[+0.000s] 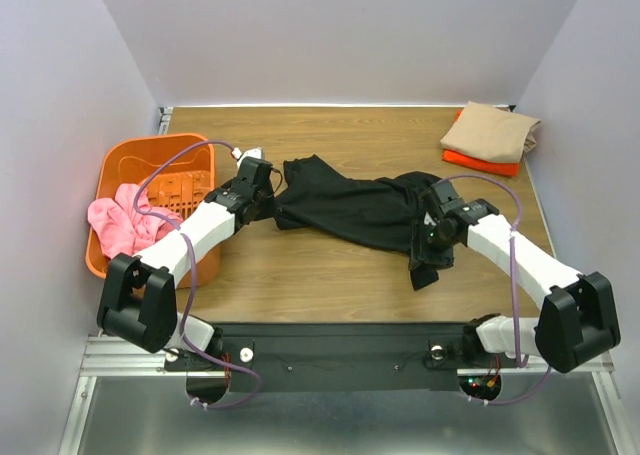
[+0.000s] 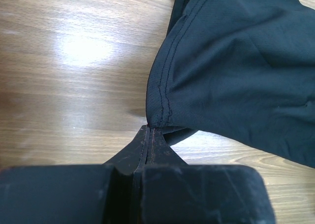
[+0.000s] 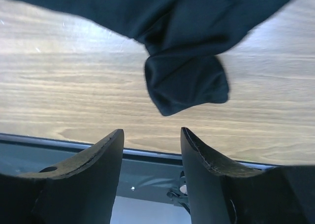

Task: Fold and stack the t-shirts
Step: Flatten the tshirt out

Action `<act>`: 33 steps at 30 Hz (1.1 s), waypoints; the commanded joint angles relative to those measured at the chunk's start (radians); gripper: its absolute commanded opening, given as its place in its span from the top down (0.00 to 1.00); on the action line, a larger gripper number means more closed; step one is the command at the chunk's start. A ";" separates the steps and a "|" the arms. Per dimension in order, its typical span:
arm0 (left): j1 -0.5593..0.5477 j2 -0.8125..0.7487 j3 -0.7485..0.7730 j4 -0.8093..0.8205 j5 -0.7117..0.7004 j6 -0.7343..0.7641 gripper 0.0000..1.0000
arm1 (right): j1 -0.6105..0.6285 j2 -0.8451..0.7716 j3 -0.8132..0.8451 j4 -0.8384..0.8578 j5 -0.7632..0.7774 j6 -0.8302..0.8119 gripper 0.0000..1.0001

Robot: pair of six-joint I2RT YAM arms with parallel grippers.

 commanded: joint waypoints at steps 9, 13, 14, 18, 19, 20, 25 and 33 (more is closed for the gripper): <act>0.011 0.007 0.048 0.008 0.025 0.032 1.00 | 0.071 0.067 -0.122 0.123 -0.010 0.078 0.46; 0.011 0.010 0.055 0.008 0.031 0.037 1.00 | 0.076 0.107 -0.112 0.149 0.002 0.088 0.47; 0.011 0.006 0.054 0.008 0.031 0.038 1.00 | 0.076 0.124 -0.108 0.160 0.004 0.088 0.47; 0.011 -0.008 0.045 0.009 0.034 0.035 1.00 | 0.077 0.147 -0.109 0.184 0.017 0.084 0.49; 0.011 -0.011 0.037 0.011 0.033 0.035 1.00 | 0.077 0.153 -0.111 0.195 0.030 0.082 0.49; 0.011 -0.011 0.034 0.012 0.036 0.035 1.00 | 0.077 0.153 -0.111 0.195 0.030 0.082 0.50; 0.013 -0.017 0.023 0.016 0.034 0.030 1.00 | 0.083 0.196 -0.114 0.213 0.070 0.082 0.53; 0.024 -0.007 0.022 0.025 0.030 0.034 1.00 | 0.085 0.264 -0.108 0.244 0.119 0.067 0.97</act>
